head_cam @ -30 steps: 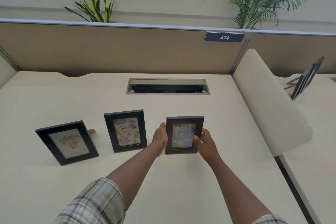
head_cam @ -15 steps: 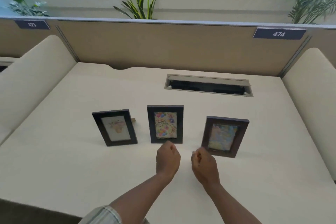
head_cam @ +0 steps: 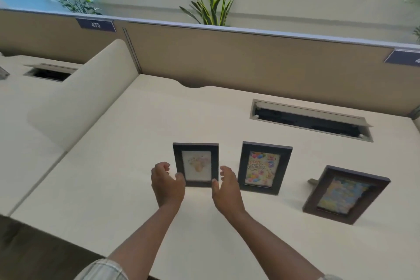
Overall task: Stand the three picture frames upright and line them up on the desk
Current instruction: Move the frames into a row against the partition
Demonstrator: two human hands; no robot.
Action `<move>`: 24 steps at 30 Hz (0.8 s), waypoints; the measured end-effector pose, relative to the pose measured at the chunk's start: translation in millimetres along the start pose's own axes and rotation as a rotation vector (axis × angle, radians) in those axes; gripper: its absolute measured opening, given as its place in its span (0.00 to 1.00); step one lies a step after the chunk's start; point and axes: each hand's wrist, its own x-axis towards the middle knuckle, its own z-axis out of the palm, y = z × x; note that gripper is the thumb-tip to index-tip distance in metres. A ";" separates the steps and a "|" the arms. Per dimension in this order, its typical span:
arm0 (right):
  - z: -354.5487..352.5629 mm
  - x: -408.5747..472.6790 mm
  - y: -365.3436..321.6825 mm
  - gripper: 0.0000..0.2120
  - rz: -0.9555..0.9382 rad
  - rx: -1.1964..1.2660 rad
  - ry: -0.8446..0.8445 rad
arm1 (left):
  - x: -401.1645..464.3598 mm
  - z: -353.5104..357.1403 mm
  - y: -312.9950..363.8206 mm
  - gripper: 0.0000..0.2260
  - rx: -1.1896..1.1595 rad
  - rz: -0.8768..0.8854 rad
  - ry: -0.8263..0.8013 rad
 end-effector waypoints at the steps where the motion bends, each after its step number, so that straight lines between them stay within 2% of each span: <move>1: 6.6 6.1 -7.8 0.22 0.031 -0.006 0.008 | 13.6 -1.5 -5.1 0.14 -0.006 -0.018 -0.069; 4: 18.5 22.4 -21.8 0.25 0.077 -0.061 0.065 | 44.9 -1.0 -13.5 0.15 -0.019 -0.072 -0.359; 7: 24.3 36.2 -28.1 0.25 0.128 -0.110 0.095 | 68.1 -2.1 -11.1 0.21 -0.244 -0.114 -0.700; 11: 30.2 41.7 -31.6 0.18 0.156 0.004 0.120 | 88.2 1.3 -3.6 0.24 -0.374 -0.180 -0.957; 15: 29.5 46.8 -37.1 0.09 0.143 -0.059 0.128 | 103.0 8.5 -0.7 0.19 -0.354 -0.147 -1.044; 17: 29.6 54.6 -43.1 0.10 0.143 -0.071 0.123 | 110.4 8.9 3.2 0.20 -0.358 -0.148 -1.047; 21: 29.6 89.0 -68.6 0.12 0.091 -0.063 0.116 | 141.8 5.6 16.2 0.24 -0.400 -0.133 -0.999; 24: 31.5 125.5 -92.5 0.10 0.046 -0.051 0.158 | 174.8 3.1 28.8 0.23 -0.456 -0.118 -0.904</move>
